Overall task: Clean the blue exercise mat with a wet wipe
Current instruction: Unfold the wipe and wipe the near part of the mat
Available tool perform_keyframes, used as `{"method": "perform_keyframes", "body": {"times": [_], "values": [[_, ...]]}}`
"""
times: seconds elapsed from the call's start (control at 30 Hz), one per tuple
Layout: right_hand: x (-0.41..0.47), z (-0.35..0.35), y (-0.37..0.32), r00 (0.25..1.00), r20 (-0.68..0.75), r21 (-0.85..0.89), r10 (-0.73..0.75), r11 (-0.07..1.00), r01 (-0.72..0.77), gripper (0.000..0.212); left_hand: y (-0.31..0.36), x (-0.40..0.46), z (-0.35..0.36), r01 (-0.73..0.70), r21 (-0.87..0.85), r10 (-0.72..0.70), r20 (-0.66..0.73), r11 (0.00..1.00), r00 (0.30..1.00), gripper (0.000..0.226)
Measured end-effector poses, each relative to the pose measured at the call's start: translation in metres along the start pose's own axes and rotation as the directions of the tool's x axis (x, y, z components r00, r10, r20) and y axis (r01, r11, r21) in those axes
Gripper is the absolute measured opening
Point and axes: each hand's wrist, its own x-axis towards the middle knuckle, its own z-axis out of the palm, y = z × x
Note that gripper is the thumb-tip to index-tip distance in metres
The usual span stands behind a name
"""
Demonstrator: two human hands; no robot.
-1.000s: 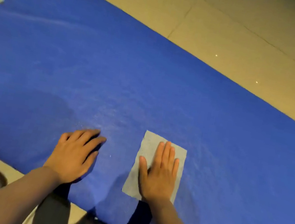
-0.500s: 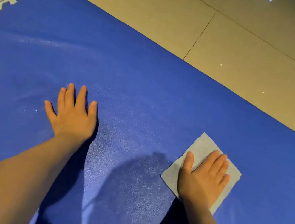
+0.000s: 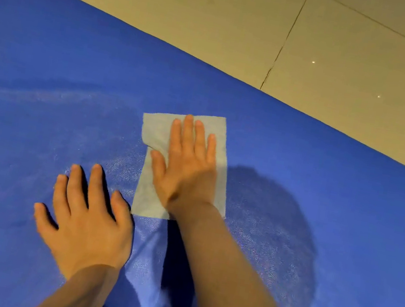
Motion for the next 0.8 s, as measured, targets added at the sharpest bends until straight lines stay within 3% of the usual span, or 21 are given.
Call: {"method": "perform_keyframes", "body": {"times": [0.1,0.17,0.23,0.3,0.4,0.5,0.53,0.7,0.8], "values": [[0.004,-0.006,0.01,0.967,0.078,0.087,-0.242,0.968,0.236,0.062,0.001,-0.002,-0.001,0.003,0.005,-0.003,-0.021,1.0,1.0,0.058],[0.001,-0.021,0.051,0.958,0.154,0.025,-0.24,0.971,0.239,0.068,0.003,-0.002,-0.001,0.0,-0.019,-0.001,-0.029,1.0,1.0,0.059],[-0.007,-0.042,0.107,0.982,0.186,-0.04,-0.023,0.999,0.031,0.075,0.003,-0.001,0.0,0.007,-0.036,-0.008,-0.044,0.999,0.999,0.059],[-0.015,-0.065,0.161,0.941,0.2,-0.109,0.272,0.961,-0.254,0.083,0.001,-0.003,0.003,0.008,-0.023,-0.009,-0.052,1.0,0.999,0.058],[-0.01,-0.087,0.197,0.789,0.141,-0.191,0.598,0.798,-0.571,0.086,-0.005,-0.006,0.009,-0.054,0.012,0.055,-0.094,0.998,0.994,0.052],[0.025,-0.073,0.164,0.611,0.083,-0.166,0.787,0.616,-0.77,0.077,-0.006,-0.005,0.011,-0.041,0.014,0.042,-0.095,0.999,0.995,0.052],[0.04,-0.062,0.145,0.588,0.097,-0.163,0.803,0.596,-0.786,0.077,-0.005,-0.005,0.01,-0.017,-0.015,0.016,-0.073,1.0,0.997,0.053],[0.115,-0.013,0.055,0.781,0.253,-0.211,0.571,0.821,-0.531,0.073,-0.003,-0.005,0.014,-0.022,-0.039,0.019,-0.087,0.999,0.996,0.052],[0.132,-0.002,0.02,0.896,0.334,-0.165,0.292,0.954,-0.249,0.071,-0.008,-0.007,0.018,-0.067,0.007,0.068,-0.127,0.998,0.99,0.051]]}}
